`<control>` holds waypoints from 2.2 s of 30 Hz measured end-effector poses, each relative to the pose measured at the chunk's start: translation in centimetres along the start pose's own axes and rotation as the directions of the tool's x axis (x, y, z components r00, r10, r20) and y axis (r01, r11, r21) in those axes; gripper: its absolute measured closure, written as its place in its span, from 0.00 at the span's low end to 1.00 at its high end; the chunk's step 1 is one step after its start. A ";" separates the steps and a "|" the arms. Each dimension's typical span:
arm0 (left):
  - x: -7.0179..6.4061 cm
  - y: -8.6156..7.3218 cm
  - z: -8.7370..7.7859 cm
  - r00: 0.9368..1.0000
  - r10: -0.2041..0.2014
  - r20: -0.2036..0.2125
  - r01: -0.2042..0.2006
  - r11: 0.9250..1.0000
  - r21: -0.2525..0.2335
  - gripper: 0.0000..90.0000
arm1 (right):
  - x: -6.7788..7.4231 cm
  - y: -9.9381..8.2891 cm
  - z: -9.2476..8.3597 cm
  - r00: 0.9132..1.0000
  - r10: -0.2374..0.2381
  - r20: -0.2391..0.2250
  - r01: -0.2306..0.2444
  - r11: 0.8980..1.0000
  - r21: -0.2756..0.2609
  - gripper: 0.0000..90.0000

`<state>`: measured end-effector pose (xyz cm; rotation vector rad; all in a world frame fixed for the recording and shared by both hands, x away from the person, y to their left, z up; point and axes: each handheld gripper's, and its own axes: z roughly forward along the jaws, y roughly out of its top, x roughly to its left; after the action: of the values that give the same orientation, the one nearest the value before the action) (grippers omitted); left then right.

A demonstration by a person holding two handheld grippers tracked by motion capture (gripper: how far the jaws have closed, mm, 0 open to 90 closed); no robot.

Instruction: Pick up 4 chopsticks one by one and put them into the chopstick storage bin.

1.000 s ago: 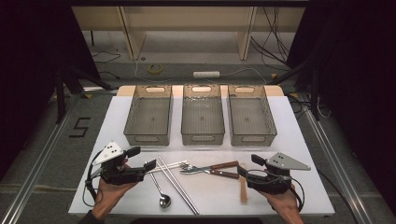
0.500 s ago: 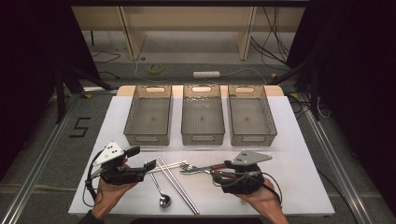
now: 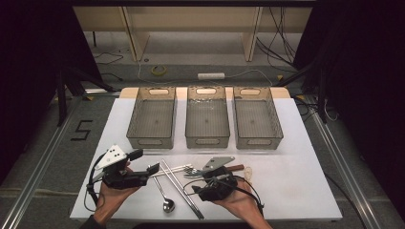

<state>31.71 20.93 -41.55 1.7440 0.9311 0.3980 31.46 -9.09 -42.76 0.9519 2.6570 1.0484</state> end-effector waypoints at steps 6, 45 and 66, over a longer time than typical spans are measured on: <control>0.0 0.0 0.0 1.000 0.002 -0.004 -0.002 1.000 -0.001 0.18 | 0.7 0.7 2.6 1.000 -0.003 -0.020 0.005 0.998 0.057 0.58; 0.1 0.1 -0.2 1.000 0.002 -0.002 -0.002 1.000 -0.007 0.18 | 1.7 0.0 6.6 1.000 -0.009 -0.001 0.009 0.987 0.162 0.84; 0.1 0.1 -0.2 1.000 0.002 -0.002 -0.002 1.000 -0.006 0.18 | 1.8 0.5 6.9 0.999 -0.047 0.015 0.043 0.981 0.187 0.87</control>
<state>31.69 21.15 -41.43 1.7397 0.9291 0.4037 32.58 -3.75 -47.44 0.9237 2.7856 0.7869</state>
